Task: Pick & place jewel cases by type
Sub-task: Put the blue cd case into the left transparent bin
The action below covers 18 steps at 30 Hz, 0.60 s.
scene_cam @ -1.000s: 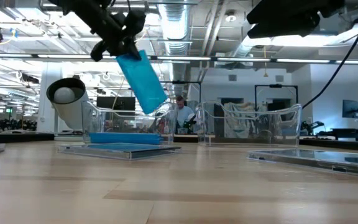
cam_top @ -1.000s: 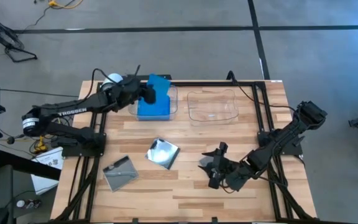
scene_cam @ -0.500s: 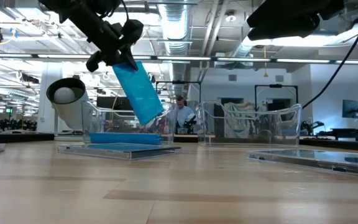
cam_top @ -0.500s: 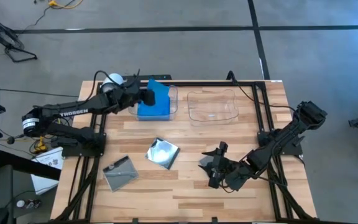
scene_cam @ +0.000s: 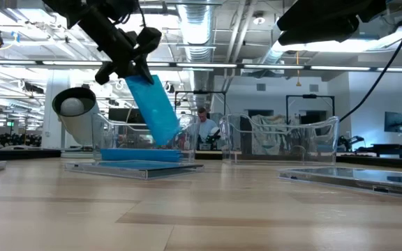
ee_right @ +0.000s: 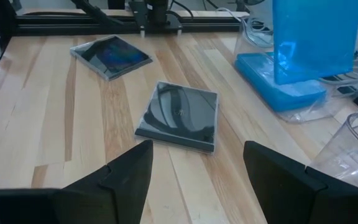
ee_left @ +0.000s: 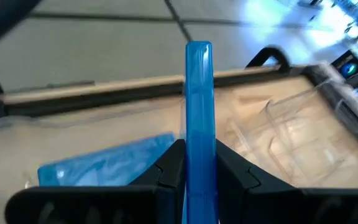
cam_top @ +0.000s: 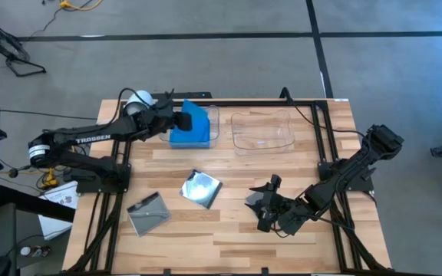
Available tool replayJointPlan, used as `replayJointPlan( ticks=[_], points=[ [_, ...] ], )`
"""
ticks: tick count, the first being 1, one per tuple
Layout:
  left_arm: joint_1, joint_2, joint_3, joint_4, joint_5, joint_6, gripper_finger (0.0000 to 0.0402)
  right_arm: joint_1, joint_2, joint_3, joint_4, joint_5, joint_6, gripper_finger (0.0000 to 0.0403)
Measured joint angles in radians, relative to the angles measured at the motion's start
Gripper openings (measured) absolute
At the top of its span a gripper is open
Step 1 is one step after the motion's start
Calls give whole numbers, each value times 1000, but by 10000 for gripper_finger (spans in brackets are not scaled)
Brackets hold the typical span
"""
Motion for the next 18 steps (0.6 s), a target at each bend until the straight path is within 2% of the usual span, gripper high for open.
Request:
replayJointPlan(
  ticks=[11, 14, 18],
  points=[
    [8, 136, 3, 129, 39, -25, 52, 3, 1, 0, -24, -4, 24, 245],
    [27, 138, 3, 119, 67, -25, 54, 3, 1, 0, -32, -3, 27, 245],
    [30, 138, 3, 81, 53, -23, 63, 2, 1, 0, -33, -4, 27, 245]
  ],
)
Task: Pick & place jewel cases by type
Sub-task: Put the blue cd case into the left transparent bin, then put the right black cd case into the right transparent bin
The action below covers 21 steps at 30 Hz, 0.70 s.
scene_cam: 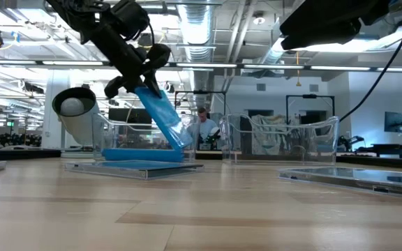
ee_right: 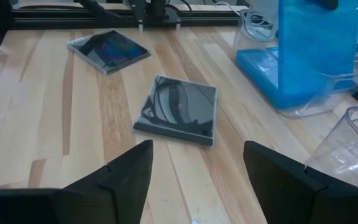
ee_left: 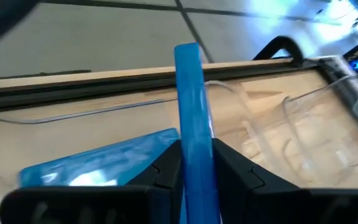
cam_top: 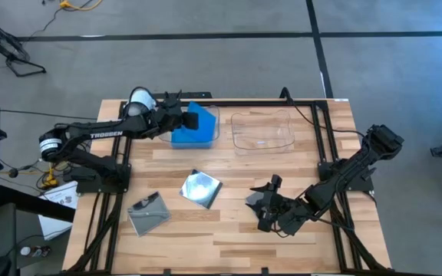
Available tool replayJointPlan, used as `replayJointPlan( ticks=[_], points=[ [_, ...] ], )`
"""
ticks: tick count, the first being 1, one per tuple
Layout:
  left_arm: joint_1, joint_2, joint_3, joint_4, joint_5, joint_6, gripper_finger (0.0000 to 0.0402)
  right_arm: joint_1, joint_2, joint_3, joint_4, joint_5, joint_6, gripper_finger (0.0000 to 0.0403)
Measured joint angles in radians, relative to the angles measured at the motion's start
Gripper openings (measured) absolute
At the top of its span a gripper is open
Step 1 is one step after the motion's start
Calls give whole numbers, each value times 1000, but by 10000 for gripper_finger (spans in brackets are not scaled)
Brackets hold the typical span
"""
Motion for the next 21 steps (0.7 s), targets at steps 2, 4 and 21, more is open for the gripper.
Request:
replayJointPlan(
  ticks=[2, 4, 21],
  points=[
    [0, 0, -1, -22, -14, 13, 73, 0, 0, 0, 0, 0, 0, 245],
    [-1, 0, -1, -41, -28, 33, 86, 0, 0, 0, 0, 0, 3, 245],
    [0, 1, 3, -160, -103, 142, 178, -2, 0, 0, 0, 0, 19, 245]
  ],
)
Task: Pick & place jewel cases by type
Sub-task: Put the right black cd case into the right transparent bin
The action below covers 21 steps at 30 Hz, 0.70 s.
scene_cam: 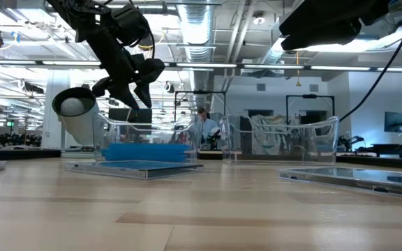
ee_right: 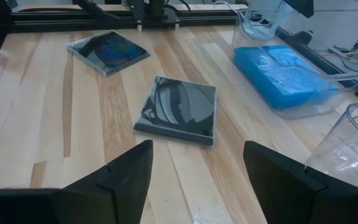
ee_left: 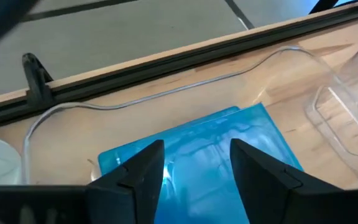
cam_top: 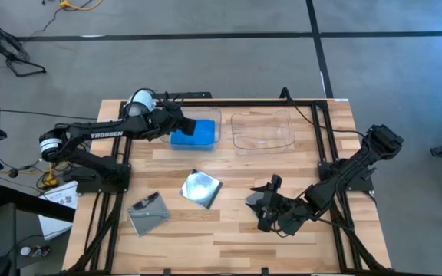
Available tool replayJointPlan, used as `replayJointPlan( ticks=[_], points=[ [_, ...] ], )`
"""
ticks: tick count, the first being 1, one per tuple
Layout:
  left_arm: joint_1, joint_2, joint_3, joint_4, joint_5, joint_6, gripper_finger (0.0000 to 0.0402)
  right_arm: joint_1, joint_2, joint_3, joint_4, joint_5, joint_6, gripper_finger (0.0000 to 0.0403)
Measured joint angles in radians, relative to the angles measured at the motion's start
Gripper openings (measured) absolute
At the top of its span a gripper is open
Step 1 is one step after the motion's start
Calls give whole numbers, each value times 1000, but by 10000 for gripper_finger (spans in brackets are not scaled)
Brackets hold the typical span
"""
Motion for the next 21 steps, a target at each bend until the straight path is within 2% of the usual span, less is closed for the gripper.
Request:
replayJointPlan(
  ticks=[8, 12, 17, 21],
  points=[
    [-1, -24, 1, -6, 8, 71, 179, 0, 0, 0, -4, 0, 0, 245],
    [-33, -76, 1, -6, 45, 187, 179, 0, 0, 0, -9, 0, 0, 245],
    [-142, -172, 2, -46, 171, 362, 179, 0, 0, 0, -67, -2, 42, 245],
    [-272, -240, -3, -119, 288, 415, 179, -8, 8, 0, -67, -48, 39, 245]
  ],
)
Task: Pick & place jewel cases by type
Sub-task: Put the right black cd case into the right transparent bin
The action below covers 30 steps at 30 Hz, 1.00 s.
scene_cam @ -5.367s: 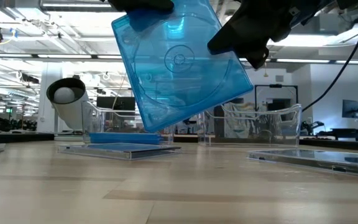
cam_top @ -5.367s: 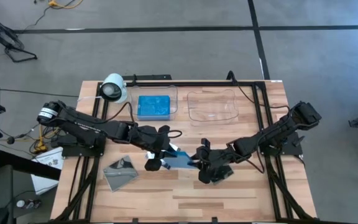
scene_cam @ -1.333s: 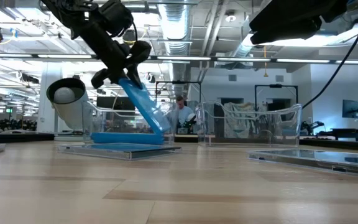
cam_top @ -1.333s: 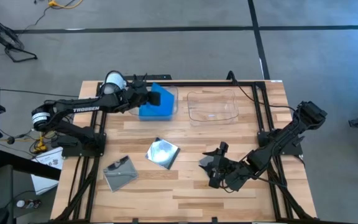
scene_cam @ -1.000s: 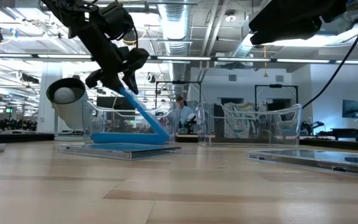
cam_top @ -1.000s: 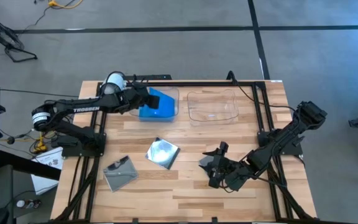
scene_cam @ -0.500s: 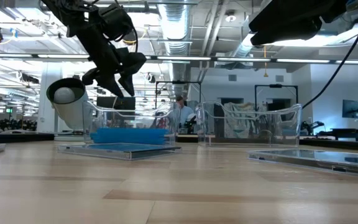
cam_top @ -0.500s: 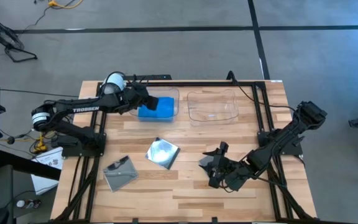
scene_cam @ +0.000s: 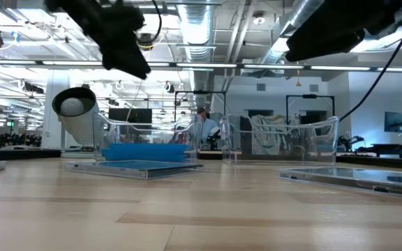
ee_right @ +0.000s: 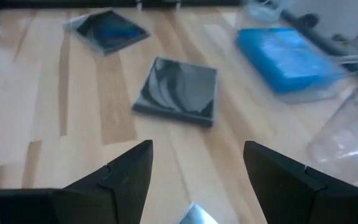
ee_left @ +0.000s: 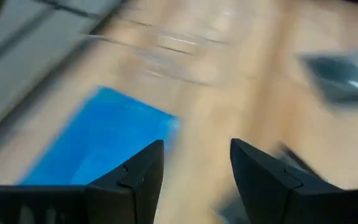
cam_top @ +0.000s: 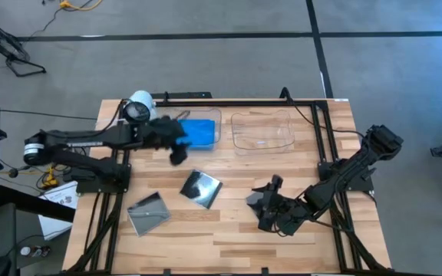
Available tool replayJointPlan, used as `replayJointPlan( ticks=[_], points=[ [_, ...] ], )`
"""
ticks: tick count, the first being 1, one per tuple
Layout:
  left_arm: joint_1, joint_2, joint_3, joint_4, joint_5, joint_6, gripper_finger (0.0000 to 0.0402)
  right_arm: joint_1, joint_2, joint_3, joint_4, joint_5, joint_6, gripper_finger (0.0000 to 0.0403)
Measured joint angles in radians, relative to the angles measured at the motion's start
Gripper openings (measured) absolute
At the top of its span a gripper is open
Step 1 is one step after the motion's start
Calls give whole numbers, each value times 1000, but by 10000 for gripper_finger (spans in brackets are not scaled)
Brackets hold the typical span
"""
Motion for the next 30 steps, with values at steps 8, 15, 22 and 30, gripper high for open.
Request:
replayJointPlan(
  ticks=[8, 15, 22, 30],
  points=[
    [-374, 29, -2, -124, -103, -115, 179, -59, 84, 2, 15, -134, -2, 245],
    [-636, 187, -2, 43, -351, -147, 179, -86, 75, 0, -105, -192, 128, 245],
    [-692, 449, -2, 451, -345, -8, 179, -17, 13, 0, -518, -193, 515, 245],
    [-628, 676, 13, 761, -282, 17, 179, 76, 15, -12, -829, -320, 842, 243]
  ],
)
